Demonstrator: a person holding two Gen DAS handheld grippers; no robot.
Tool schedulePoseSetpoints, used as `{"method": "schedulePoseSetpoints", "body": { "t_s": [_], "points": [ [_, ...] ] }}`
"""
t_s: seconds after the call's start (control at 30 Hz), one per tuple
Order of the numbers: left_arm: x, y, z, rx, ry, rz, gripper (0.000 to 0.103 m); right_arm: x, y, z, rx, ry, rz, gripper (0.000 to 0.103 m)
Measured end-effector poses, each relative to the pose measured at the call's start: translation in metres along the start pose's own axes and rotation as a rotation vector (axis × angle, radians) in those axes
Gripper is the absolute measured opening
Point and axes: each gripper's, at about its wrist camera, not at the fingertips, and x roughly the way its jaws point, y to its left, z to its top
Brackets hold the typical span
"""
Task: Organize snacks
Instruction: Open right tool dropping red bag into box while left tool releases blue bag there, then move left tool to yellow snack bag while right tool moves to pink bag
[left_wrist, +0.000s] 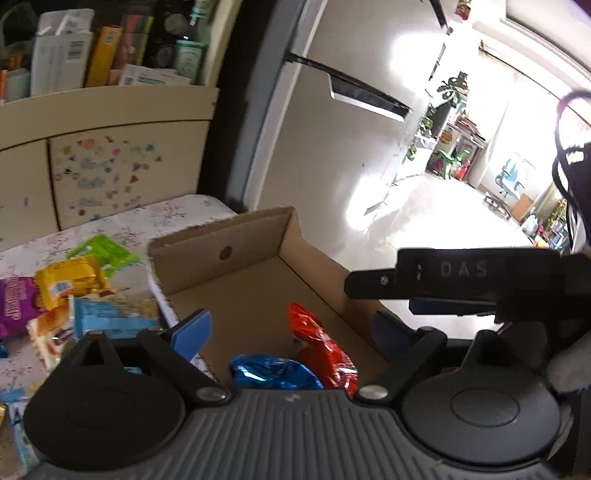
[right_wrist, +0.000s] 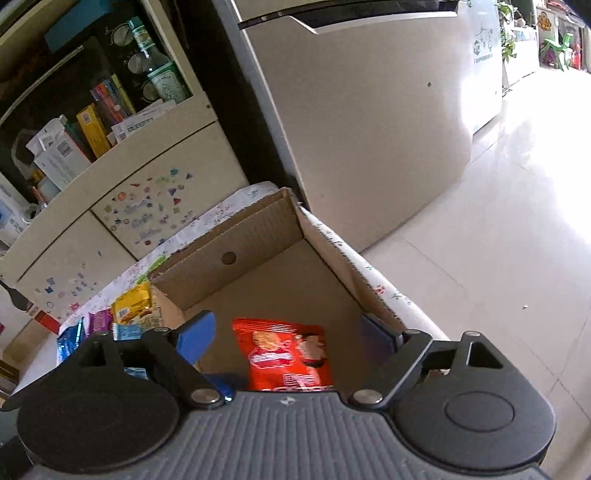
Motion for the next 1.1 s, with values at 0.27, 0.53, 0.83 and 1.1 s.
{"method": "schedulePoseSetpoints", "body": {
  "t_s": [0.27, 0.53, 0.83, 1.1],
  "points": [
    [-0.034, 0.026, 0.005, -0.041, -0.03, 0.074, 0.099, -0.004, 0.02, -0.006, -0.043, 0.014, 0.074, 0.093],
    [-0.064, 0.067, -0.007, -0.129, -0.006, 0.195, 0.099, -0.009, 0.045, -0.02, -0.096, 0.065, 0.186, 0.093],
    [-0.097, 0.121, -0.024, -0.253, 0.026, 0.305, 0.1, -0.011, 0.073, -0.051, -0.114, 0.205, 0.358, 0.093],
    [-0.099, 0.165, -0.036, -0.261, 0.112, 0.412, 0.1, 0.013, 0.095, -0.064, -0.157, 0.287, 0.4, 0.093]
  ]
}}
